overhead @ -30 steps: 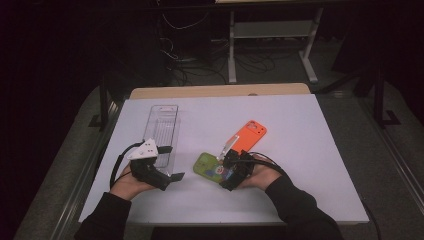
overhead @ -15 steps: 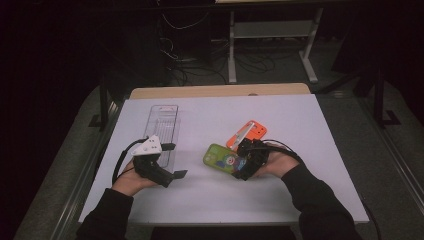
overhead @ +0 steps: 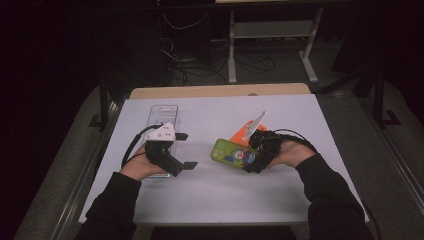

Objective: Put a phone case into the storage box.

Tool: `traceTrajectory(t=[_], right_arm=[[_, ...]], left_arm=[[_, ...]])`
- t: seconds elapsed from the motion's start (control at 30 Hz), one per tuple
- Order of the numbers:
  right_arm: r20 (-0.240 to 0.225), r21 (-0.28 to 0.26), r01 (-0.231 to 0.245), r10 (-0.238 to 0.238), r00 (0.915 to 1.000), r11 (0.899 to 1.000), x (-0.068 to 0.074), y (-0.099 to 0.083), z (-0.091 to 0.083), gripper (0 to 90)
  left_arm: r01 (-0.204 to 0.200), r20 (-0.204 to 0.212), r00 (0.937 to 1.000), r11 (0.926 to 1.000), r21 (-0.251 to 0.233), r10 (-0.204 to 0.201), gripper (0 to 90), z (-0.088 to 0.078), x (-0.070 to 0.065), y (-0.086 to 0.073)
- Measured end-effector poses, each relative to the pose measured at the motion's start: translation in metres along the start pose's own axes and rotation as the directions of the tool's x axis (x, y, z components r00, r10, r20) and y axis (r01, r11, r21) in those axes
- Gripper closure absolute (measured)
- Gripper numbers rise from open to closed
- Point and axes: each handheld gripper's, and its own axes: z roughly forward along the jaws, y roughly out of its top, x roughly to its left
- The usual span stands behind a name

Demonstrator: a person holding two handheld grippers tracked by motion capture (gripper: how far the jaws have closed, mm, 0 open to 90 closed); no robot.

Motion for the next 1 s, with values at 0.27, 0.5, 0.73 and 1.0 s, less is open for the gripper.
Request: traceTrajectory(t=[0.27,0.5,0.73,1.0], right_arm=[[-0.023,0.026,0.038,-0.038,0.999,0.999,-0.001,0.001,0.0,15.2],[-0.057,0.044,0.067,-0.064,0.9963,0.997,-0.001,0.003,0.008,15.2],[-0.087,0.055,0.119,-0.114,0.9897,0.991,0.009,0.008,0.015,15.2],[-0.101,0.059,0.157,-0.151,0.9834,0.986,0.017,0.013,0.02,15.2]], left_arm=[[-0.042,0.033,0.9986,0.9987,0.029,0.041,0.0,0.017,0.006,0.022],[-0.09,0.114,0.9902,0.9918,0.091,0.08,0.0,0.034,0.006,0.036],[-0.147,0.166,0.9785,0.978,0.147,0.122,0.0,0.045,-0.002,0.035],[-0.203,0.257,0.9546,0.9611,0.188,0.151,0.0,0.06,-0.016,0.034]])
